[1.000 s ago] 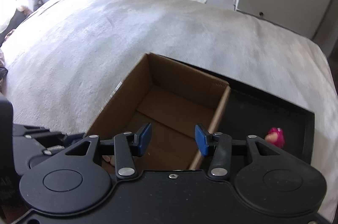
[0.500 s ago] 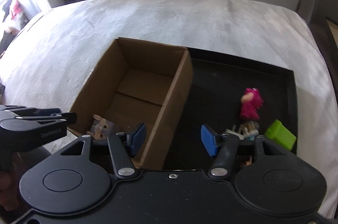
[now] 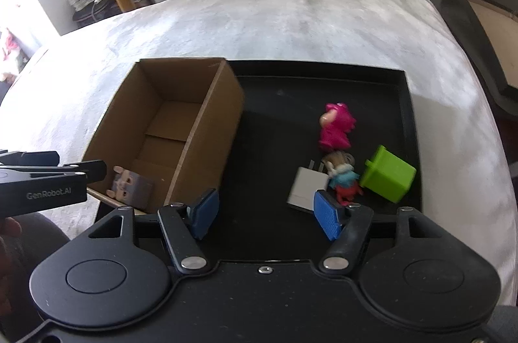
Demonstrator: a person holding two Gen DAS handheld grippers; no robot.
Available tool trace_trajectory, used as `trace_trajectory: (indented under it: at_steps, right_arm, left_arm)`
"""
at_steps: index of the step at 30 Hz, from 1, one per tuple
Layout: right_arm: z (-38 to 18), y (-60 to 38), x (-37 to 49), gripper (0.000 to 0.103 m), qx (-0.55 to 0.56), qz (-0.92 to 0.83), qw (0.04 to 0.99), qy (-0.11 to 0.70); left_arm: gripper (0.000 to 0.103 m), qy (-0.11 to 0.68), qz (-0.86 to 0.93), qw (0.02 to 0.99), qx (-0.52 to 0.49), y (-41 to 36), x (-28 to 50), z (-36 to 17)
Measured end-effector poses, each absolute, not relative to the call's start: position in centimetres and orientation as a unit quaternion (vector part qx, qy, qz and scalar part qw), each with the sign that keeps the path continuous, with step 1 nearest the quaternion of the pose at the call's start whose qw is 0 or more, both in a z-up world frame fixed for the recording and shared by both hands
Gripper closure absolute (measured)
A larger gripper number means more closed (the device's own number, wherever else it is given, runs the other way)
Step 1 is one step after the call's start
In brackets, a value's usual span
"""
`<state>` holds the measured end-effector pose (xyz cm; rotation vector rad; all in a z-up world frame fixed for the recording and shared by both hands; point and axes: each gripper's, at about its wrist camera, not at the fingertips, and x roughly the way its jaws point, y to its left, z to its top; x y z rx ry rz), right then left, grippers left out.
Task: Organize rigid objects
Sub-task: 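Open the right gripper to drop the bunny block into the box, then lower the right gripper onto the pig figure and close it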
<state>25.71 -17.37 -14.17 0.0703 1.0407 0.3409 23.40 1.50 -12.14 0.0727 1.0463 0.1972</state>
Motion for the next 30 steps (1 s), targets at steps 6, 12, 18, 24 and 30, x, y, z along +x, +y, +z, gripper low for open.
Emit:
trace_trajectory:
  at_steps: [6, 12, 18, 24, 30]
  right_arm:
    - [-15.3, -20.0, 25.1, 0.032, 0.052, 0.146, 0.853, 0.498]
    - [-16.5, -21.7, 24.9, 0.032, 0.07, 0.139, 0.849, 0.505]
    - [-17.9, -23.1, 25.4, 0.032, 0.094, 0.13, 0.843, 0.513]
    - [-19.4, -23.8, 26.1, 0.033, 0.097, 0.114, 0.839, 0.523]
    - [-21.3, -23.7, 27.1, 0.033, 0.091, 0.103, 0.834, 0.535]
  left_arm:
    - [0.032, 0.503, 0.089, 0.858, 0.047, -0.6, 23.3, -12.4]
    - [0.032, 0.509, 0.092, 0.855, 0.05, -1.6, 23.2, -12.5]
    - [0.032, 0.514, 0.092, 0.851, 0.06, -2.6, 23.5, -12.8]
    - [0.031, 0.521, 0.091, 0.845, 0.08, -3.7, 23.9, -13.4]
    - [0.031, 0.527, 0.092, 0.84, 0.091, -3.7, 24.2, -13.8]
